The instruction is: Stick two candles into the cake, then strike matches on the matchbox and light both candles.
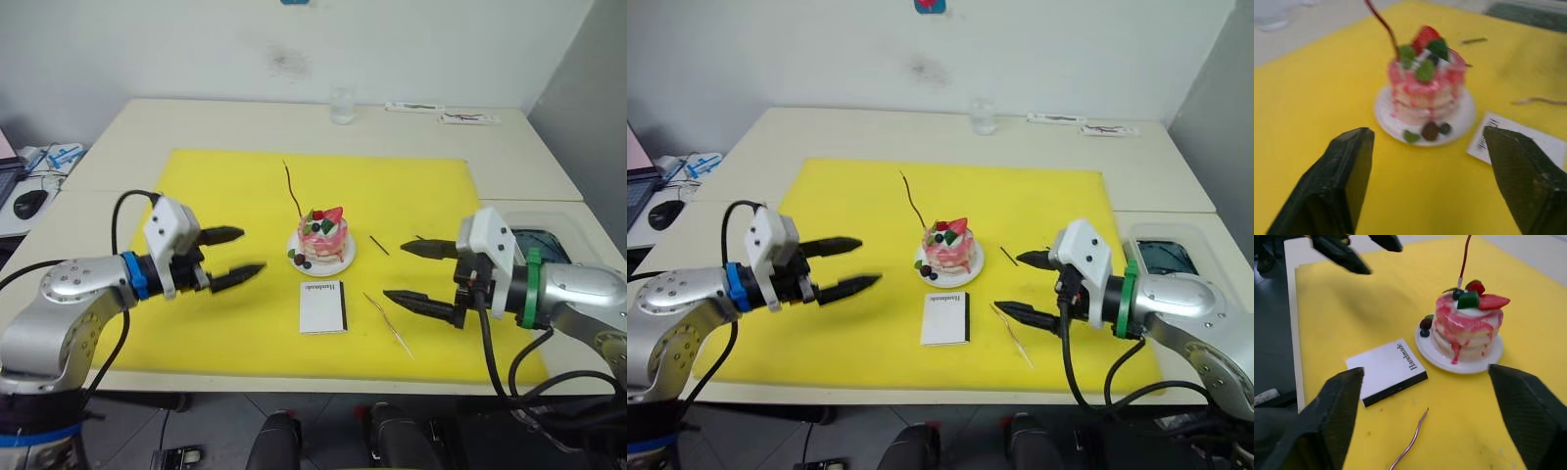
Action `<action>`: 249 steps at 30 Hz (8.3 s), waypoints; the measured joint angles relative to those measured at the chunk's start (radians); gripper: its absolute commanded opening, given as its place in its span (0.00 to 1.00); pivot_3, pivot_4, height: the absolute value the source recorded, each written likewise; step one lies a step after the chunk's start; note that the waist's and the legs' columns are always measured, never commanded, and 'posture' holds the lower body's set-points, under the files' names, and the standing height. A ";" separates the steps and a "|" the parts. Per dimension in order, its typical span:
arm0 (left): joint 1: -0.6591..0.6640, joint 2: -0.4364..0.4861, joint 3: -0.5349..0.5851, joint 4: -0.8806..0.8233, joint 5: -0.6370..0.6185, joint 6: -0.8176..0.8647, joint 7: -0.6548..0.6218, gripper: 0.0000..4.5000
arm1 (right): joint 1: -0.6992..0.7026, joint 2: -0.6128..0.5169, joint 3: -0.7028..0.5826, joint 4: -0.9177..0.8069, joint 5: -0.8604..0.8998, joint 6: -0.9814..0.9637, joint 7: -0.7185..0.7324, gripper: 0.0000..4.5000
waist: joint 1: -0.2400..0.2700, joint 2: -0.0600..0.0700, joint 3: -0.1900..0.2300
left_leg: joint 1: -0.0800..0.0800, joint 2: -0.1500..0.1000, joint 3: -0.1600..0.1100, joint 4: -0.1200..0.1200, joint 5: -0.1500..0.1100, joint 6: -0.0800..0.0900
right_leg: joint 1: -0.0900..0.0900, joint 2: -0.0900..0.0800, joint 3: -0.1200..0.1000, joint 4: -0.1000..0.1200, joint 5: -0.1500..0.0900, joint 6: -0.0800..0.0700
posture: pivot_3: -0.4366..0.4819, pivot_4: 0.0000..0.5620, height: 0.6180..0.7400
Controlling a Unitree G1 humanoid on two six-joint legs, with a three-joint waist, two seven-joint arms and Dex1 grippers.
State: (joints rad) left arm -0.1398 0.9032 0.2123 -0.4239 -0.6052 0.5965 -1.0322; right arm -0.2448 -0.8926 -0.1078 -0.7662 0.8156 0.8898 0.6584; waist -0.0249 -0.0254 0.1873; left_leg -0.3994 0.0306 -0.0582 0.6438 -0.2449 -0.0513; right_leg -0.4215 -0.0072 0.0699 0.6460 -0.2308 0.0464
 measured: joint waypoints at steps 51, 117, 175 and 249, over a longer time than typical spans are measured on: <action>0.005 0.046 -0.197 -0.195 -0.143 0.060 -0.157 1.00 | 0.521 -0.185 -0.197 0.120 -0.392 -0.184 0.207 0.01 | -0.006 0.000 0.000 | 0.002 0.000 0.002 0.001 0.000 0.001 | 0.001 0.000 0.002 0.000 0.000 0.001 | 0.48 0.27 1.00; -0.118 -0.187 -0.444 -0.190 0.036 0.043 0.018 1.00 | -0.061 -0.451 0.392 0.304 -0.613 0.023 0.499 0.63 | -0.009 0.000 0.000 | 0.005 0.000 0.004 0.003 0.001 0.001 | 0.002 0.000 0.003 0.003 0.002 0.003 | 0.48 0.27 1.00; -0.023 -0.239 -0.050 -0.077 -0.123 0.090 0.280 1.00 | -0.232 0.820 0.185 0.777 -0.541 -0.807 -0.028 0.01 | -0.012 0.001 -0.001 | 0.007 0.000 0.000 0.002 0.001 0.001 | 0.001 0.002 0.002 0.012 0.004 0.003 | 0.48 0.27 1.00; -0.066 -0.230 -0.091 -0.076 -0.116 0.092 0.243 1.00 | -0.206 0.887 0.237 1.052 -0.636 -1.035 -0.076 0.01 | -0.030 0.001 0.000 | 0.008 0.000 0.000 0.001 0.001 0.001 | 0.001 0.003 0.002 0.013 0.002 -0.001 | 0.48 0.27 1.00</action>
State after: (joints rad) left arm -0.2053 0.6733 0.1215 -0.4996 -0.7212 0.6880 -0.7890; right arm -0.4510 -0.0054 0.1294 0.2862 0.1797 -0.1456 0.5821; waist -0.0545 -0.0241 0.1870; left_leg -0.3911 0.0310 -0.0581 0.6450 -0.2442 -0.0507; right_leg -0.4210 -0.0043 0.0720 0.6591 -0.2288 0.0456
